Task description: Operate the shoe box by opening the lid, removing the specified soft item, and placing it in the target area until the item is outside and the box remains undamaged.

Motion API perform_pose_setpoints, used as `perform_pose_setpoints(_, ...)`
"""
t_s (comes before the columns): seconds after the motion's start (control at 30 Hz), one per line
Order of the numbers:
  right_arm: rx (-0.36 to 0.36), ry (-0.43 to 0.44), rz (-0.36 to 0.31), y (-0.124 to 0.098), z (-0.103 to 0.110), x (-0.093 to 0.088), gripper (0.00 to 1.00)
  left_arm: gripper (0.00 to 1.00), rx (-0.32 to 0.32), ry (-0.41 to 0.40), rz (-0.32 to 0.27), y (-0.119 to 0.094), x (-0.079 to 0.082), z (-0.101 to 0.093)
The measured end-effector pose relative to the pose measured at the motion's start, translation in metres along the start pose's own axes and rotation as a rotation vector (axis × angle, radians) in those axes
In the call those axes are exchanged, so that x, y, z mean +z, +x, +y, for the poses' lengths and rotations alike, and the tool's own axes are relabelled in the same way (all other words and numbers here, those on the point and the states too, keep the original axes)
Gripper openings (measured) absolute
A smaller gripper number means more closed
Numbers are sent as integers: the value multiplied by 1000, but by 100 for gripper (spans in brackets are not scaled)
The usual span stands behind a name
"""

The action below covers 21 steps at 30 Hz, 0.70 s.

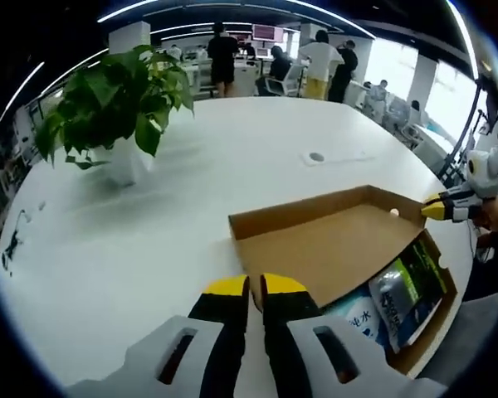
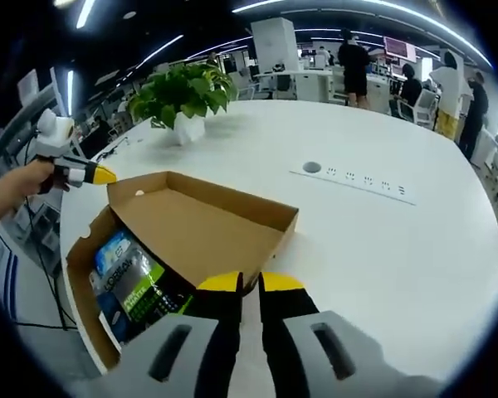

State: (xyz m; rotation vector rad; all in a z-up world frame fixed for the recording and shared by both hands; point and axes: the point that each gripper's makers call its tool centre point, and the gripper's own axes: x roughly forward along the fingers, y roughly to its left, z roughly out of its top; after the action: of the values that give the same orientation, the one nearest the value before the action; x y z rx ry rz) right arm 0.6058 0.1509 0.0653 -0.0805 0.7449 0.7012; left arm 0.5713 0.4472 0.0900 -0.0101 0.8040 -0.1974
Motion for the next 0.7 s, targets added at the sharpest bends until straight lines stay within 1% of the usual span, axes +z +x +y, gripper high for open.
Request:
perform_pose_setpoints(0.1, 11, -5, -7, -7, 2, 1, 10, 4, -6, 4, -7, -5, 1, -4)
perform_pose_setpoints(0.17, 14, -9, -18, -14, 4, 2, 11, 6, -19, 19, -5, -10, -2, -12)
perform_pose_setpoints(0.23, 23, -12, -20, -18, 5, 0, 13, 13, -10, 42, 6, -13, -6, -15)
perform_pose_setpoints(0.27, 29, -17, -20, -20, 7, -1, 14, 14, -11, 43, 6, -14, -8, -17)
perform_pose_setpoints(0.4, 50, -36, -21, -30, 13, -6, 17, 14, -41, 44, 12, -19, -16, -31)
perform_pose_setpoints(0.5, 70, -43, -15, -35, 19, -10, 22, 15, -67, 67, 29, -22, -25, -45)
perform_pose_setpoints(0.57, 80, -53, -22, -39, 23, -11, 25, 16, -68, 71, 31, -24, -30, -50)
perform_pose_setpoints(0.7, 104, -69, -27, -47, 31, -16, 28, 17, -101, 47, 27, -27, -38, -63)
